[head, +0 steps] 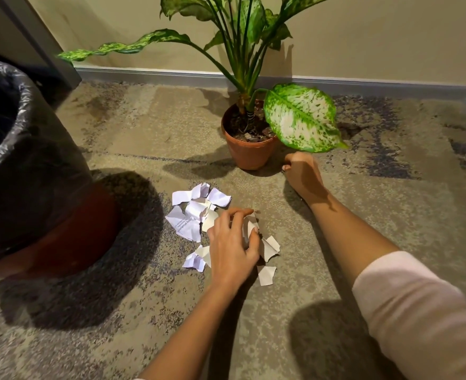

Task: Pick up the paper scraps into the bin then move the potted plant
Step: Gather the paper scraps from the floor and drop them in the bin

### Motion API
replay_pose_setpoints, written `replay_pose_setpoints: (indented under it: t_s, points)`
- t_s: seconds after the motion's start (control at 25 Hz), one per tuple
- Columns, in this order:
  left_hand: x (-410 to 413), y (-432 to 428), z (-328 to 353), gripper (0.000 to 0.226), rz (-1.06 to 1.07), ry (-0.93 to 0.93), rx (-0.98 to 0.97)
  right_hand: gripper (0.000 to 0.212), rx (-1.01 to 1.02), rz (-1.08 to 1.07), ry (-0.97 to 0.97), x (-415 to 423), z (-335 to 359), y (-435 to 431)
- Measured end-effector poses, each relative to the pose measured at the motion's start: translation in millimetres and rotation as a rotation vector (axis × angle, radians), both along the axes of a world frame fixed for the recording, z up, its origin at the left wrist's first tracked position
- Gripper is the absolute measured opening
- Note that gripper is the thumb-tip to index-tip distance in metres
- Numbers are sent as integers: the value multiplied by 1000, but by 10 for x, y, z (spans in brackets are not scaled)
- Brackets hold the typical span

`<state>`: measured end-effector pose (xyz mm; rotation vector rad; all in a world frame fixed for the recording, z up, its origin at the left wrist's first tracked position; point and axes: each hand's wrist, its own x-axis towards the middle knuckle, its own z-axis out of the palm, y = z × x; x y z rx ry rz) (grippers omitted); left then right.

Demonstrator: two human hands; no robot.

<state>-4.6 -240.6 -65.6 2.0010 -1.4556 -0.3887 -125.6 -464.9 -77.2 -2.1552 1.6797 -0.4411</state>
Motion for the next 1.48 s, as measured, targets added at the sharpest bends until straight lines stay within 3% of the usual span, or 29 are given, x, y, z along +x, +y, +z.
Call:
replay_pose_setpoints:
  t_s: [0.2, 0.28, 0.4, 0.6, 0.8, 1.16, 1.48]
  points:
    - [-8, -18, 46, 34, -9, 32, -20, 28, 57, -30, 154, 28, -135, -64]
    - [-16, -19, 68, 33, -3, 42, -36, 16, 67, 60, 128, -60, -65, -62]
    - [-54, -75, 80, 27, 12, 10, -63, 12, 131, -45, 51, -333, 73, 1]
    - [-322, -402, 162, 18, 31, -203, -10, 19, 274, -106, -223, -791, 68, 420]
    - [-573, -889, 180, 24, -119, -380, 208, 31, 294, -165, -385, -904, -50, 523]
    - [-711, -1231, 35, 22, -160, -352, 186, 31, 301, -239, -493, -931, -123, 531]
    - [-819, -1284, 179, 16, -272, -551, 281, 30, 322, -250, -464, -941, -42, 564]
